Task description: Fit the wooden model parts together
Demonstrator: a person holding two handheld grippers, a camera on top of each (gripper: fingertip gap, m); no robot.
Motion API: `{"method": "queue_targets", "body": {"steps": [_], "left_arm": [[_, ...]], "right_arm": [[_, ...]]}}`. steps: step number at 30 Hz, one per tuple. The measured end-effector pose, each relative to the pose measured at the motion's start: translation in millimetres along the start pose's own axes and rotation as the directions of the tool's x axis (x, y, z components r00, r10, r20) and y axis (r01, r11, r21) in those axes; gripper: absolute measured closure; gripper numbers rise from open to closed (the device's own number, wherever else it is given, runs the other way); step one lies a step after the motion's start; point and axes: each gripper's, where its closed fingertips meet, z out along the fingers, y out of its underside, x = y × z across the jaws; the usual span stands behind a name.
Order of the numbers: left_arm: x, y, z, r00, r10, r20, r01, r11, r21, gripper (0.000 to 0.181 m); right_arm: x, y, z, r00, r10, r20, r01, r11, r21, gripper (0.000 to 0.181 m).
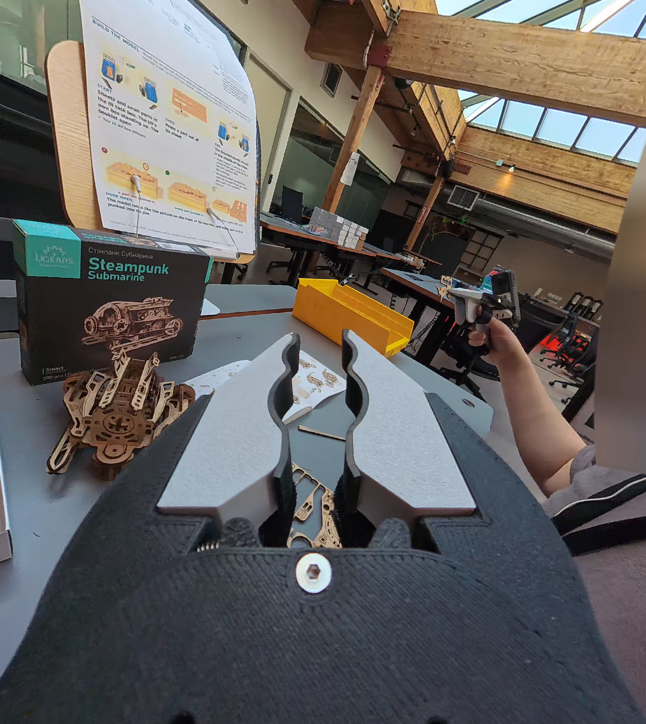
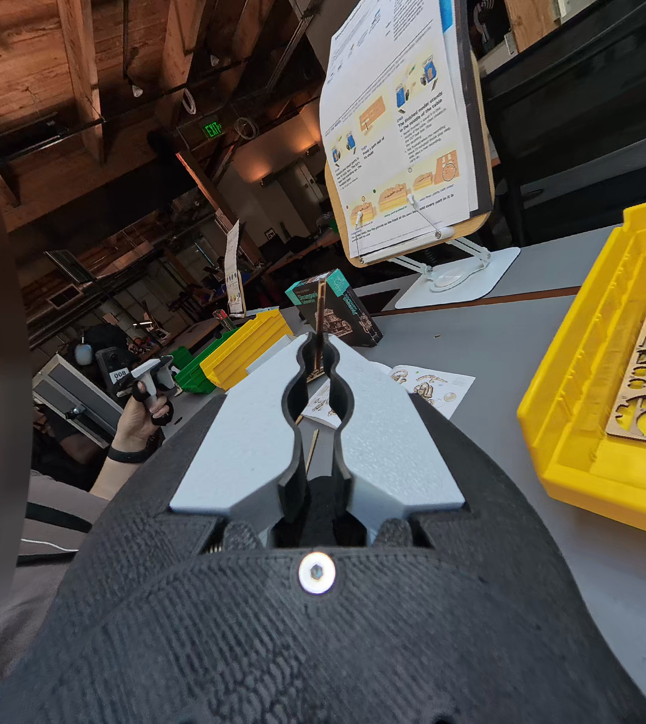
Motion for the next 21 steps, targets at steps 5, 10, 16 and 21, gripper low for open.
{"method": "queue_targets", "body": {"steps": [5,10,16,21], "left_arm": [[-4.4,-12.1,-0.1,0.999,0.020,0.048,-0.021,1.000,0.009,0.173],[-13.8,-17.0,1.5,0.990,0.048,0.130,-0.049,0.999,0.010,0.177],[-13.0,-18.2,6.3,0.989,0.044,0.141,-0.046,0.999,0.007,0.174],[-11.6,-25.3,4.2,0.985,0.059,0.162,-0.061,0.998,0.012,0.170]], "right_arm": [[37.5,-8.5,-24.8,0.998,-0.002,-0.057,0.002,1.000,0.004,0.180],[82.4,-12.5,-45.2,0.989,0.060,-0.134,-0.059,0.998,0.012,0.180],[127.3,-12.5,-50.1,0.986,0.079,-0.147,-0.085,0.996,-0.033,0.179],[106.4,-25.8,-50.5,1.000,-0.019,0.012,0.019,1.000,0.025,0.180]]}}
